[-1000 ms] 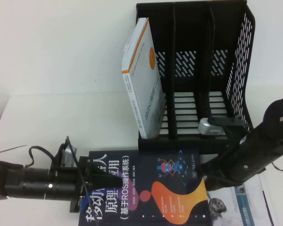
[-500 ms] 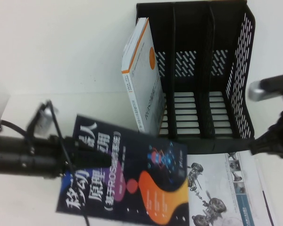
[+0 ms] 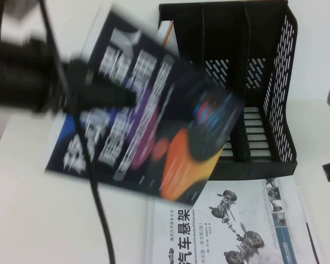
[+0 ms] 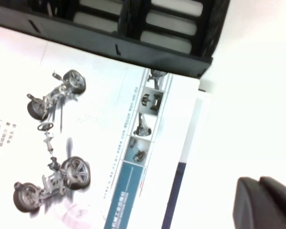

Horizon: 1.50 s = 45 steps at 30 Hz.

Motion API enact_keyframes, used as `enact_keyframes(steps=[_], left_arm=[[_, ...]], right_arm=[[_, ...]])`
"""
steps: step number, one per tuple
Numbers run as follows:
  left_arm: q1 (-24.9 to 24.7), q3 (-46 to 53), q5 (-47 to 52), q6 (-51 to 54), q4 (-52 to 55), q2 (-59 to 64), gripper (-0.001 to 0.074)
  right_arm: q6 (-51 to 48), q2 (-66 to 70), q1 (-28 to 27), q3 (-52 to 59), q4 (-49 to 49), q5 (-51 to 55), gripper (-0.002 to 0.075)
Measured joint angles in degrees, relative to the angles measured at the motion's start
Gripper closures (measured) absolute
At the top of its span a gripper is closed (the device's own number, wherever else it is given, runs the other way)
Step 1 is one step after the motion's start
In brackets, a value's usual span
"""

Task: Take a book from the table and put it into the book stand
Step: Place the book on the book shelf

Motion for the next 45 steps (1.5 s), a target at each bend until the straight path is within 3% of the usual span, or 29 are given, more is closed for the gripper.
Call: enact_keyframes(steps=[9, 19, 26, 39, 45], left_arm=[[-12.82, -26.46, -2.26, -17.36, 16.66, 10.50, 0.0624], [-13.73, -53.39, 1.86, -34.02, 39.18, 33.85, 0.0624], [-13.83, -57.86, 4.05, -37.13, 37.12, 39.23, 0.0624], [-13.73, -59.47, 8.69, -34.32, 27.32, 36.89, 0.0624], [-13.84, -60.89, 8.69, -35.04, 30.60, 35.93, 0.0624]], right_arm=[[0.00, -4.37, 0.00, 0.34, -2.97, 1.54, 0.0724], [3.86, -9.20, 0.00, 0.34, -13.04, 7.14, 0.0724], [4.30, -9.33, 0.00, 0.34, -13.29, 10.22, 0.0724], [4.30, -9.43, 0.00, 0.34, -13.16, 10.38, 0.0726], [5.96, -9.43, 0.00, 0.34, -12.28, 9.63, 0.0726]])
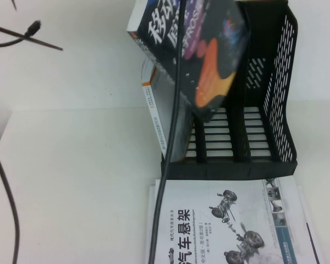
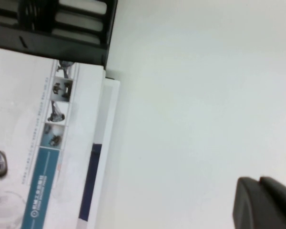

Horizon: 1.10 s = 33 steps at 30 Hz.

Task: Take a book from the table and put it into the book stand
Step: Place the book on the book shelf

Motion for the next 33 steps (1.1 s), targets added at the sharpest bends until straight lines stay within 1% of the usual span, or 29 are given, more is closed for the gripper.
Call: enact_keyframes(steps=[5, 13, 17, 21, 23, 33], left_arm=[[0.00, 0.00, 0.00, -2.67, 2.41, 3.71, 0.0624], [0.00, 0.19, -2.90, -6.29, 1.36, 8.93, 0.0624], [0.00, 0.19, -4.54, -6.70, -2.62, 9.18, 0.0624], [0.10, -0.10, -6.94, -4.52, -9.87, 8.99, 0.0624], [0.10, -0.89, -7.07, -3.68, -11.38, 8.85, 0.0624], [0.10, -1.70, -7.37, -3.53, -8.85, 8.51, 0.0624]], right_arm=[[0.27, 0.00, 0.00, 0.00, 0.86, -0.25, 0.0726], [0.36, 0.00, 0.00, 0.00, 0.86, -0.25, 0.0727], [0.60, 0.00, 0.00, 0.00, 0.96, -0.25, 0.0727], [0.88, 0.00, 0.00, 0.00, 1.08, -0.25, 0.0727], [0.88, 0.00, 0.00, 0.00, 1.08, -0.25, 0.0727], [0.93, 0.00, 0.00, 0.00, 1.31, 0.67, 0.0727]])
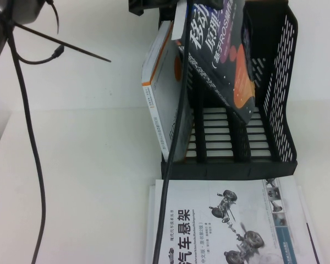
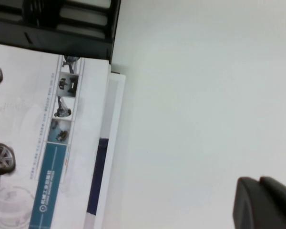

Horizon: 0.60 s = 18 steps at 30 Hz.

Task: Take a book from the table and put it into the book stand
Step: Place the book on the book shelf

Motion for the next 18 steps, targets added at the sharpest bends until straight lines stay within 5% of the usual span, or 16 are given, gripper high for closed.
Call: enact_keyframes(steps=[9, 18], left_arm=[[-0.10, -0.09, 1.55, -3.16, 10.93, 1.73, 0.0624], [0.00, -0.57, 0.80, -4.36, 11.12, 4.91, 0.0624]], right_arm=[[0.23, 0.00, 0.00, 0.00, 0.69, -0.25, 0.0727], [0.23, 0.00, 0.00, 0.00, 2.06, -0.47, 0.0727]])
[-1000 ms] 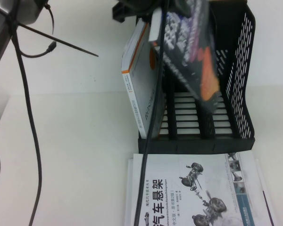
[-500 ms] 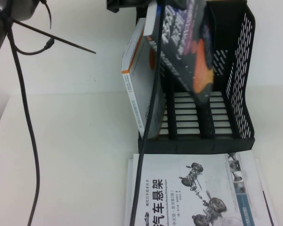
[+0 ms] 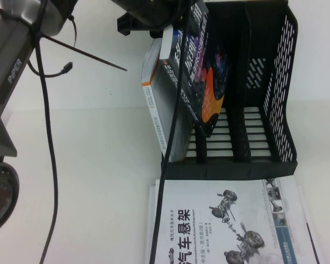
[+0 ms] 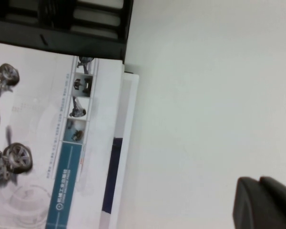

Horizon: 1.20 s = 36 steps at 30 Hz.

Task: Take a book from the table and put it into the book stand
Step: Place the book on the book shelf

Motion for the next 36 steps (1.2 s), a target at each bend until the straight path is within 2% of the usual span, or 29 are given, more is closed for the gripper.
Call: enact_keyframes(steps=[10, 22, 36], left_arm=[[-0.20, 0.00, -1.25, -2.29, 0.18, 0.23, 0.0624], [-3.74, -0.03, -3.20, -3.17, 1.00, 0.23, 0.0624], [-4.04, -10.05, -1.61, -3.36, 5.31, -1.47, 0.0624]], right_arm=[[0.00, 0.00, 0.00, 0.00, 0.94, -0.22, 0.0727], [-0.32, 0.00, 0.00, 0.00, 1.62, -0.22, 0.0728], [-0.66, 0.00, 0.00, 0.00, 1.97, -0.22, 0.0728]])
